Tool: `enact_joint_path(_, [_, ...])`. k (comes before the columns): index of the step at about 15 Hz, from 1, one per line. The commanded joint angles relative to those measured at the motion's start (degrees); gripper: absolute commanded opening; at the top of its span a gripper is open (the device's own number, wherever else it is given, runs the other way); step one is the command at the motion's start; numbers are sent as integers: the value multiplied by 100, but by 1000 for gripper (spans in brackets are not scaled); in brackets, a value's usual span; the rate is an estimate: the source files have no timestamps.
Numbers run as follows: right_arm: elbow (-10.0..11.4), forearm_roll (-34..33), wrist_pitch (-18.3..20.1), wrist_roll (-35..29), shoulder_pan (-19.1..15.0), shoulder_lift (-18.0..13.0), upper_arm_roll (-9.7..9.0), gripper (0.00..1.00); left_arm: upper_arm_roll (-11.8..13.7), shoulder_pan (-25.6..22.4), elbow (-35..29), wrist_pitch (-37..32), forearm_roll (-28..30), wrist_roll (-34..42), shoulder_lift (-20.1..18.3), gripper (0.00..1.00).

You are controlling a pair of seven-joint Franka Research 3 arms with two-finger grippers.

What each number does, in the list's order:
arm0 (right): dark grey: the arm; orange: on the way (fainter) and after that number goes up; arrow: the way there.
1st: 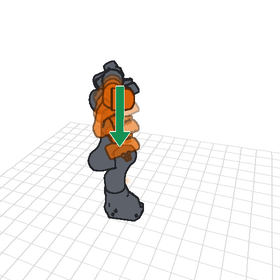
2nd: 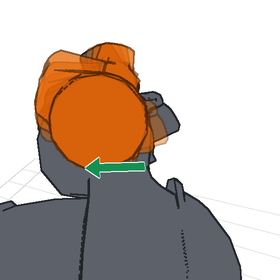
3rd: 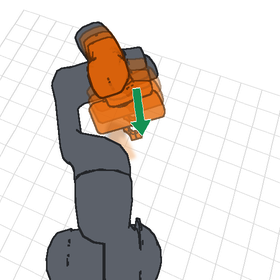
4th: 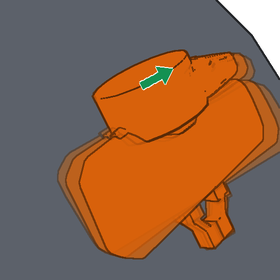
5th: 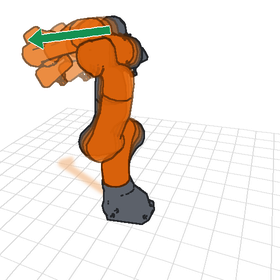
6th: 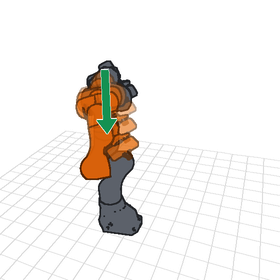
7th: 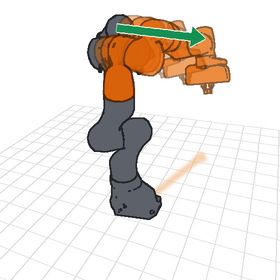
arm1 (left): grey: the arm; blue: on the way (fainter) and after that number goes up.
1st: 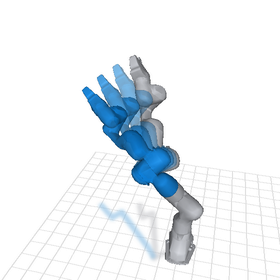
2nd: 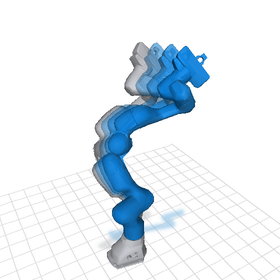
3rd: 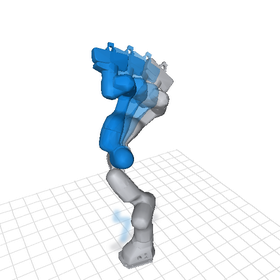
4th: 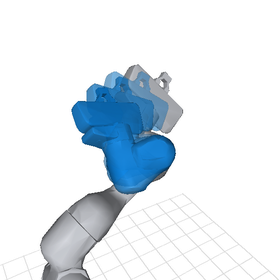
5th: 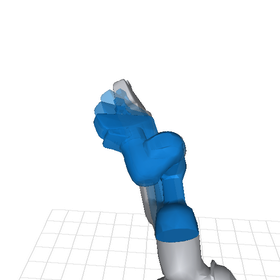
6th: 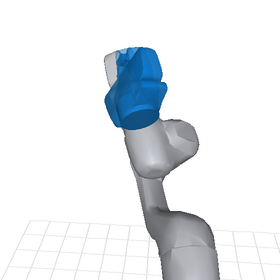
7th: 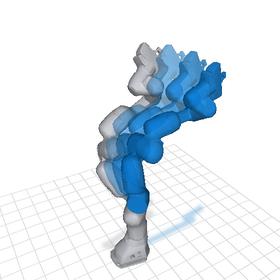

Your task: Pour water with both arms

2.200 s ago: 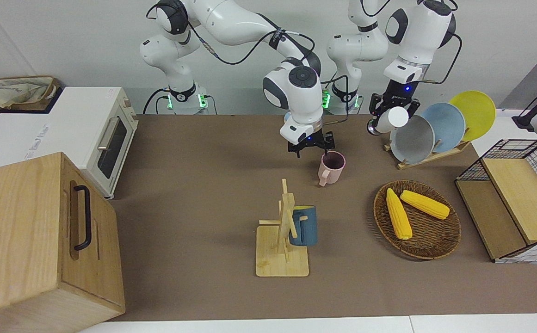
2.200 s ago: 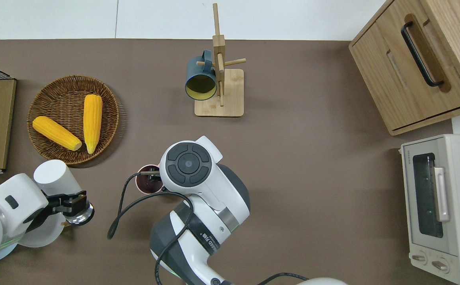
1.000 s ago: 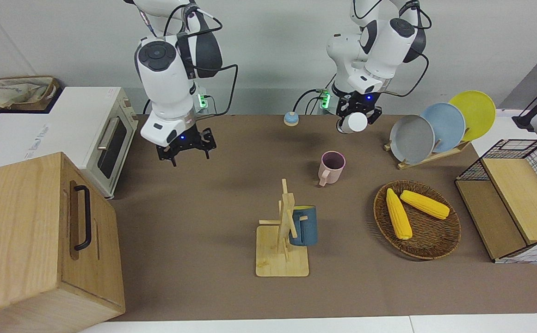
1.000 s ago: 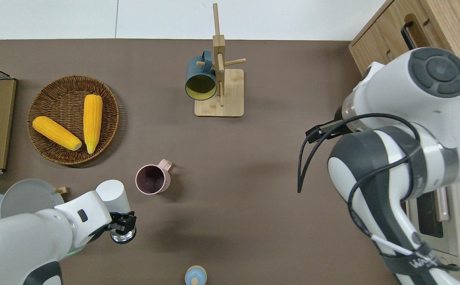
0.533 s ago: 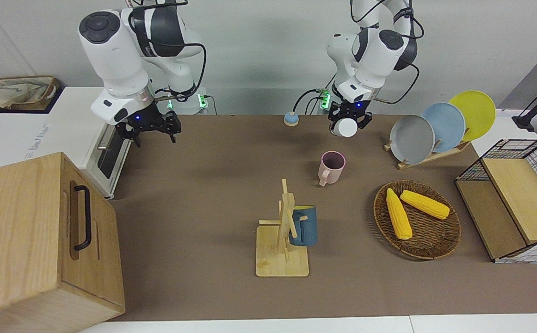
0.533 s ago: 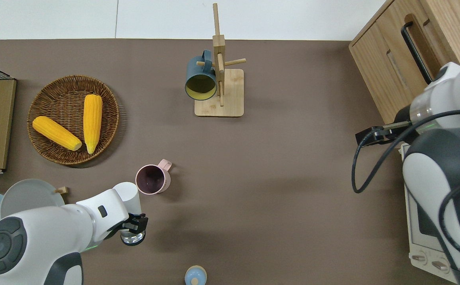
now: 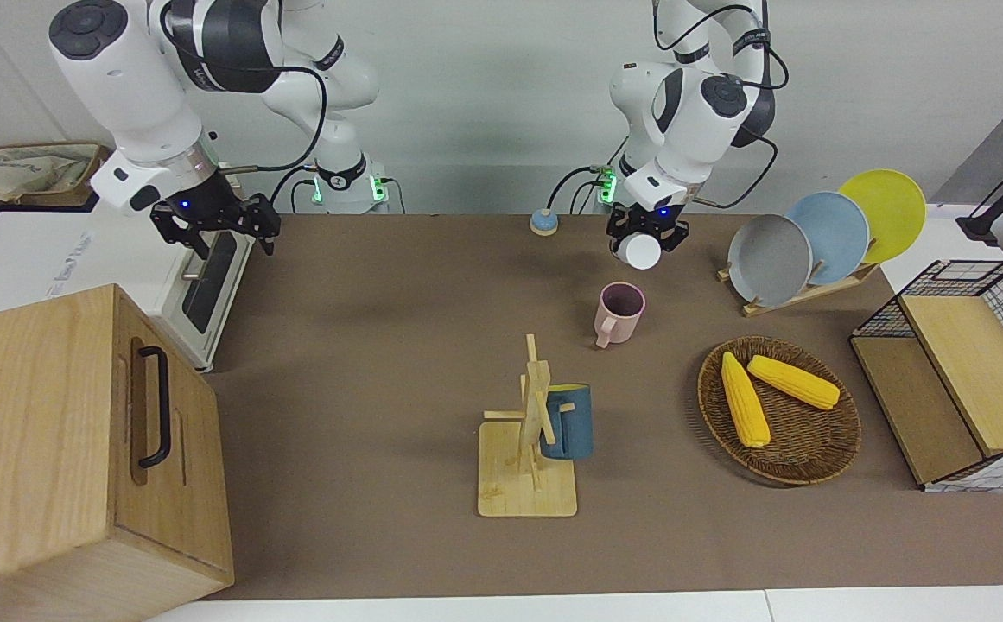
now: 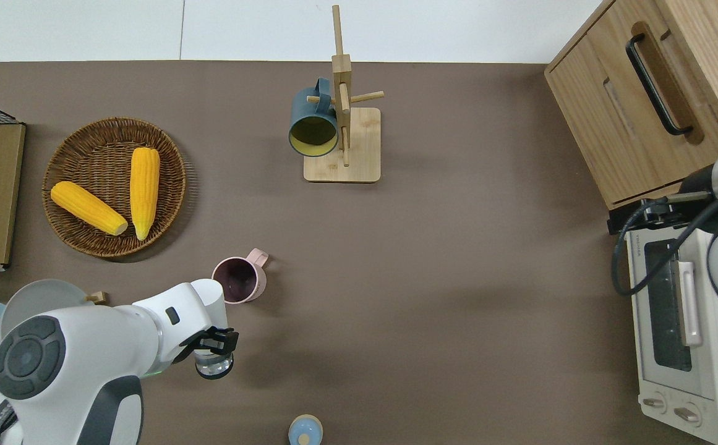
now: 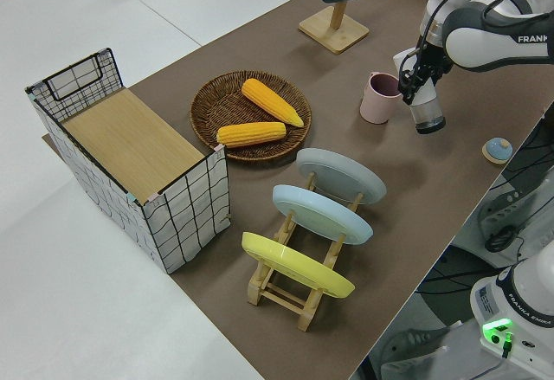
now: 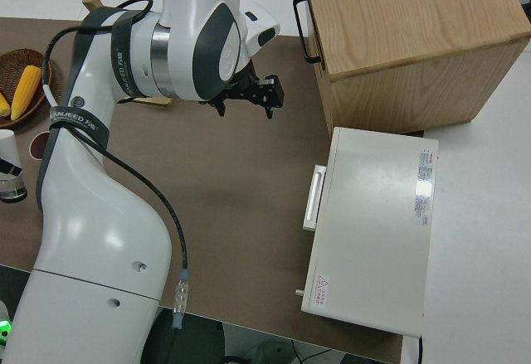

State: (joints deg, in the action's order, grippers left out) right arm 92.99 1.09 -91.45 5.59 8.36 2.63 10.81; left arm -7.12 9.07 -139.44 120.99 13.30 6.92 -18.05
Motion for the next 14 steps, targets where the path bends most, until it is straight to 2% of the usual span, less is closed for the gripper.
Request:
enact_joint_path(1, [114, 23, 39, 127, -370, -132, -457, 987, 35, 16, 470, -619, -187, -147, 152, 0])
enact_joint_path(6, [62, -56, 92, 101, -292, -140, -466, 987, 35, -1, 558, -1111, -354, -164, 205, 0])
enact_joint_path(14, [-299, -47, 83, 92, -169, -132, -483, 987, 35, -1, 1077, -1604, -539, -410, 715, 0])
